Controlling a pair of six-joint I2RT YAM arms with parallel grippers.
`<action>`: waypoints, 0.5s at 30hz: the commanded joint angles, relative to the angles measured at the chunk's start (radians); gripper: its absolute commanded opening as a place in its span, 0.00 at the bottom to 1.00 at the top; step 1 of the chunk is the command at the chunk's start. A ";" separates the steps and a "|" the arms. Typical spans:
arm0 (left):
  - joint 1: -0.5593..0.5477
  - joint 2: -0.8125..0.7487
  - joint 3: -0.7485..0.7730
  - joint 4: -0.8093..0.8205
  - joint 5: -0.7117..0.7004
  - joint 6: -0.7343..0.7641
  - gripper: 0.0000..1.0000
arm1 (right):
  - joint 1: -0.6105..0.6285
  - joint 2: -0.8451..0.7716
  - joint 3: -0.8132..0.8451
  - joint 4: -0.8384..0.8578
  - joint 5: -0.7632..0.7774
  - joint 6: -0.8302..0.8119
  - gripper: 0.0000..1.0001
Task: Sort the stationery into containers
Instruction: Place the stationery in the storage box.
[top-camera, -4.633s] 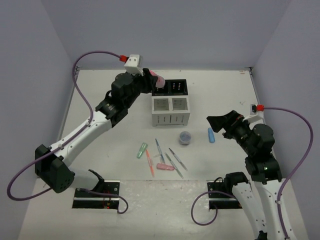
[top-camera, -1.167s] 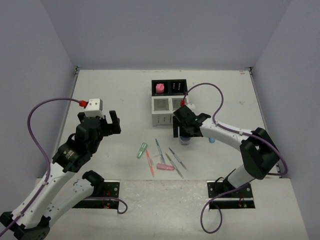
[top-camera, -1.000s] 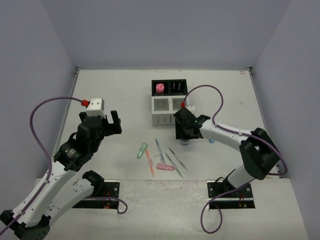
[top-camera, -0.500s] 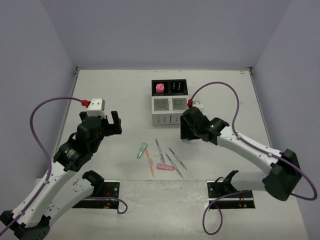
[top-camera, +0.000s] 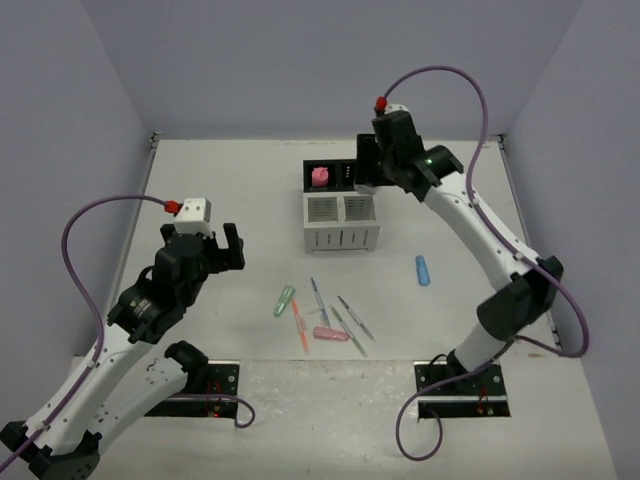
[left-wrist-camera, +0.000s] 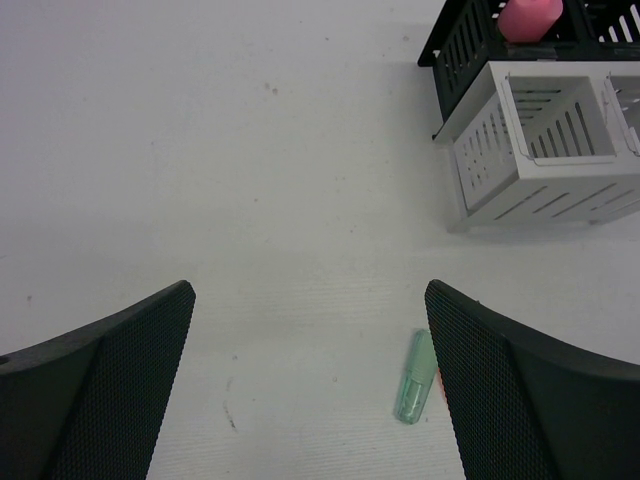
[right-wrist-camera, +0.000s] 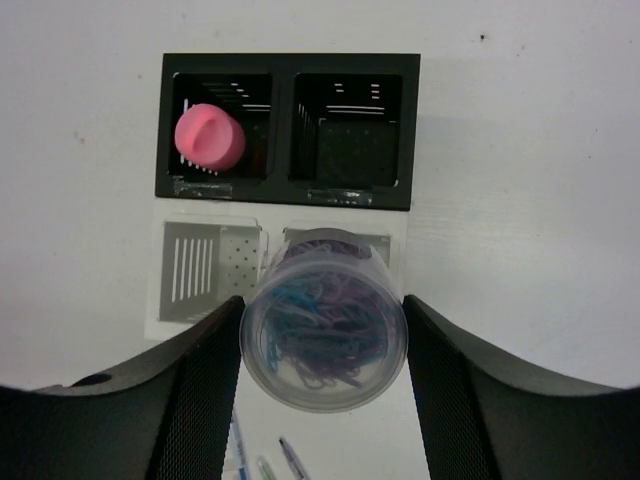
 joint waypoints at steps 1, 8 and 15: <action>0.005 0.013 -0.009 0.041 0.020 0.027 1.00 | -0.010 0.160 0.273 -0.054 0.048 -0.113 0.00; 0.005 0.015 -0.017 0.058 0.049 0.036 1.00 | -0.033 0.384 0.452 -0.060 0.113 -0.169 0.00; 0.005 0.021 -0.018 0.059 0.055 0.039 1.00 | -0.038 0.434 0.401 -0.020 0.076 -0.198 0.00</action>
